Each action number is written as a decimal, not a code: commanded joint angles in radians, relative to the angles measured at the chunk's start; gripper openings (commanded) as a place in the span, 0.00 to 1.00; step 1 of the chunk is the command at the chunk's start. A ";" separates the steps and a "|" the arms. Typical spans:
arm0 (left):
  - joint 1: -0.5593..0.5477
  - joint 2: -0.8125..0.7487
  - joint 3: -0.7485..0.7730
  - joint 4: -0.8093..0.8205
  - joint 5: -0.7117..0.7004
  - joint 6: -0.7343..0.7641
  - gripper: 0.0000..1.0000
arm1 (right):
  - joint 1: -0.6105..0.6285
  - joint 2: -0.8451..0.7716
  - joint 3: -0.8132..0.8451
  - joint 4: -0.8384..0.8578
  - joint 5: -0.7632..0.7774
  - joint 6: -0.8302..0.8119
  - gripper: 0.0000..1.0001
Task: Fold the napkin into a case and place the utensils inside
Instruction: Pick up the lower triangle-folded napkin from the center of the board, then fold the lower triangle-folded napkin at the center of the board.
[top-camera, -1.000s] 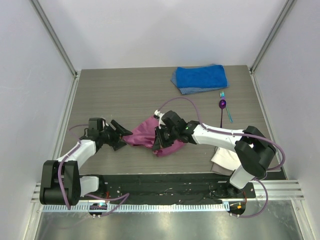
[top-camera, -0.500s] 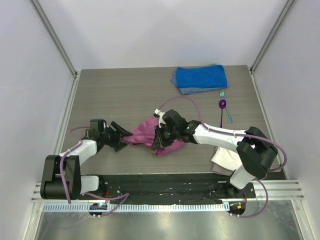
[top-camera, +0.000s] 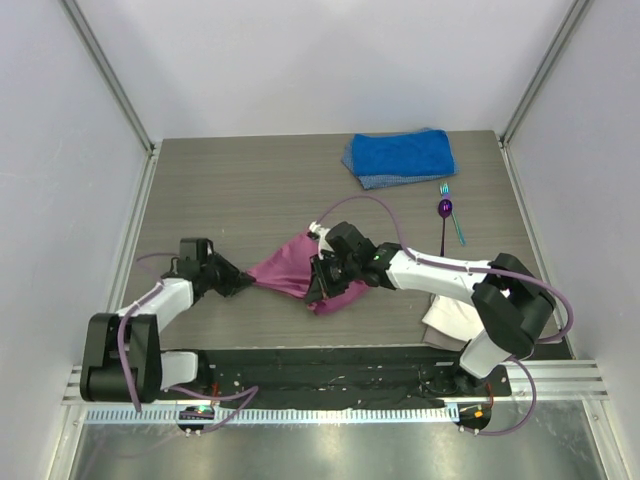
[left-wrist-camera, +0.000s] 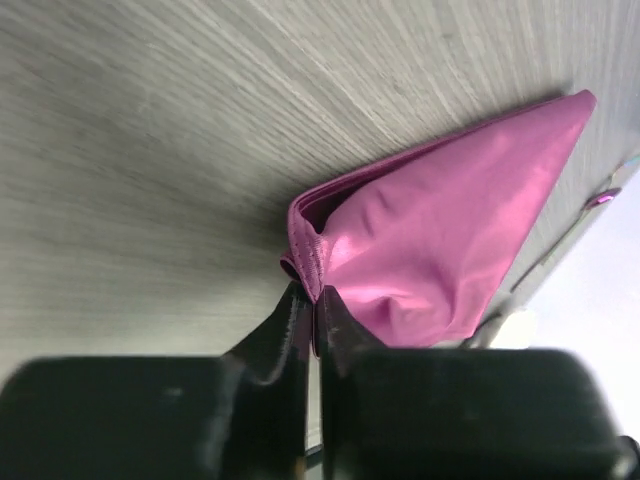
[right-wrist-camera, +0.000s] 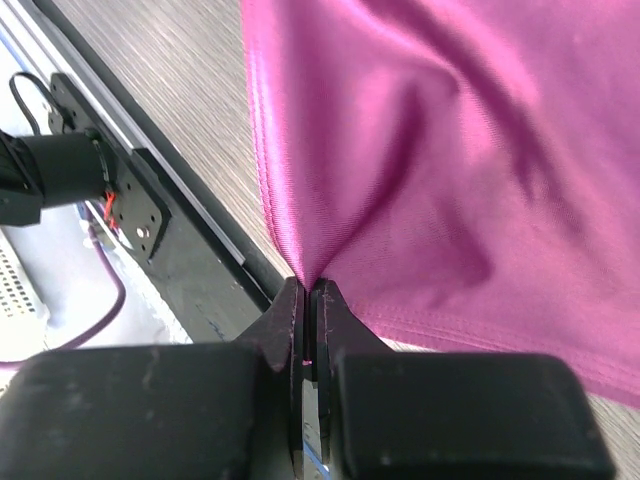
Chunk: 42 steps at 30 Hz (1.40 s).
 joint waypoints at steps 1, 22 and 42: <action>0.004 -0.152 0.115 -0.230 -0.152 0.111 0.00 | 0.022 0.004 -0.020 0.005 -0.067 -0.072 0.01; 0.001 -0.312 0.253 -0.508 -0.309 0.178 0.00 | 0.162 0.134 -0.166 0.472 -0.327 0.122 0.01; -0.220 -0.123 0.397 -0.385 -0.461 0.053 0.00 | 0.039 0.098 -0.252 0.449 -0.330 0.103 0.01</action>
